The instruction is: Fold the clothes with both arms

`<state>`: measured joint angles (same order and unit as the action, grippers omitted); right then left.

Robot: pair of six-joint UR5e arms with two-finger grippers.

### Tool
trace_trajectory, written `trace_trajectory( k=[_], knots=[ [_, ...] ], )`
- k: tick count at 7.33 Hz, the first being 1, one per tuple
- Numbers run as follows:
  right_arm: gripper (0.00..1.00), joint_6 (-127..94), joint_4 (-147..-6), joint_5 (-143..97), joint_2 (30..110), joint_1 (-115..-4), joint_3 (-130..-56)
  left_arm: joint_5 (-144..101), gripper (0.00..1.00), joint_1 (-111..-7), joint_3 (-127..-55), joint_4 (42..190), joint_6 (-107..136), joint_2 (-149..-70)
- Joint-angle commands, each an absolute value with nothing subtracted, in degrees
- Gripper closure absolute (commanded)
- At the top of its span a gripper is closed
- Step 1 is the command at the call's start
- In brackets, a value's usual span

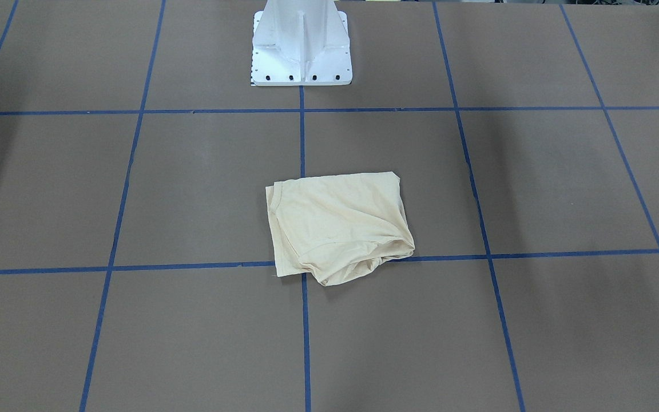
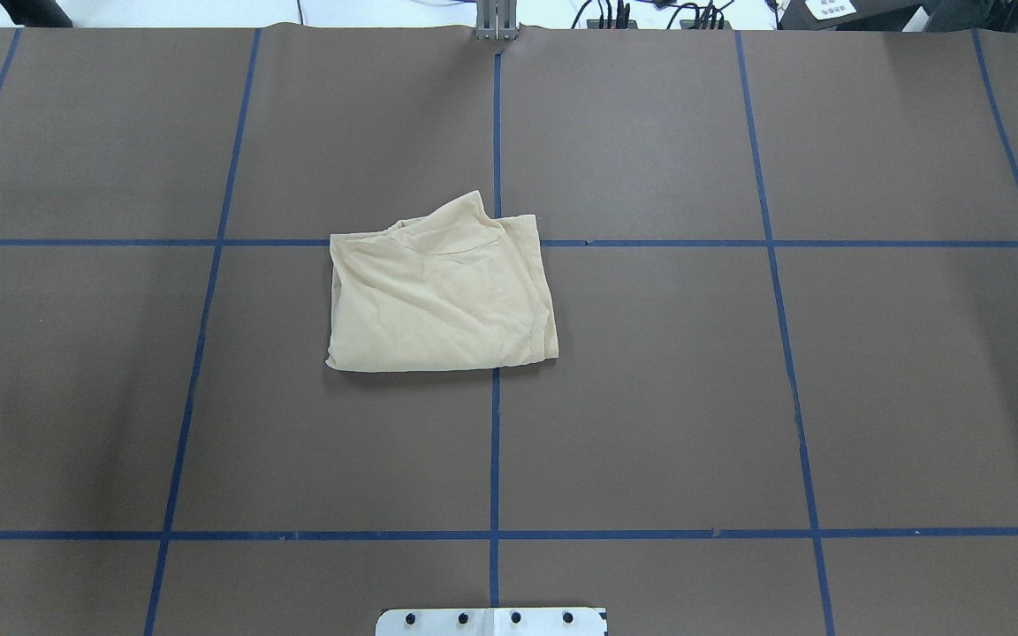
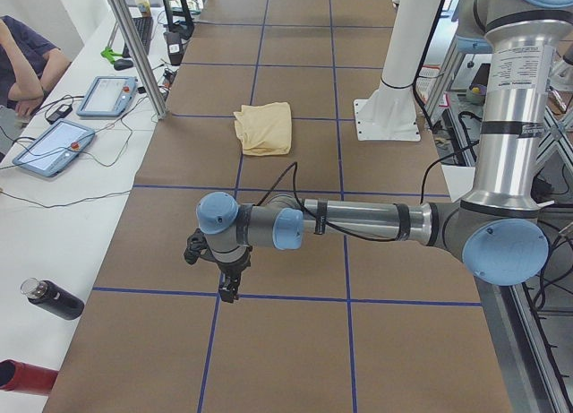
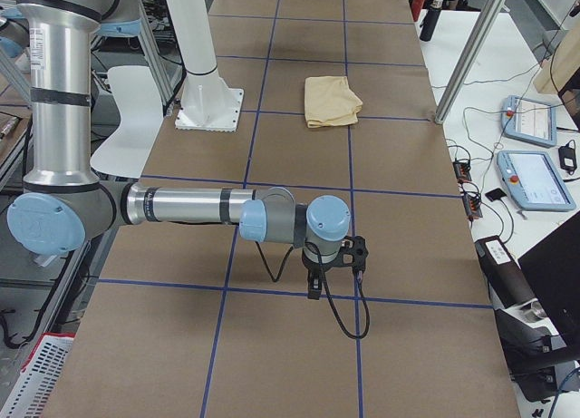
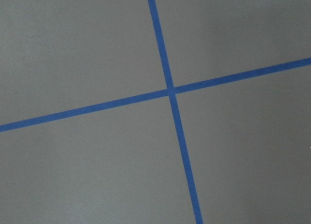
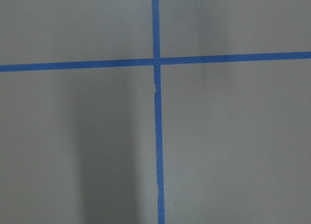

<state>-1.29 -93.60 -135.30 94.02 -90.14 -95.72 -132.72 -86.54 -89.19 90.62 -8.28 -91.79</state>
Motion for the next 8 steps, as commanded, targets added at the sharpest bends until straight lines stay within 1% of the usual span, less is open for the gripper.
trace_trajectory(
  k=[1, 3, 4, 8],
  knots=[
    [0.00, -1.84, -93.60, -134.03, 93.96, -90.18, -95.54, -132.80, 0.00, -86.49, -89.38, 90.62, -7.74, -90.53],
    [0.00, -2.02, -93.69, -134.03, 93.61, -90.18, -95.54, -132.80, 0.00, -86.48, -89.38, 90.53, -5.99, -90.61],
    [0.00, -2.02, -93.69, -134.03, 93.60, -90.18, -95.54, -132.80, 0.00, -86.48, -89.65, 90.70, 2.81, -90.96],
    [0.00, -2.11, -93.69, -134.12, 93.78, -90.18, -95.27, -132.89, 0.00, -86.48, -89.74, 90.70, 3.96, -91.14]
  ],
)
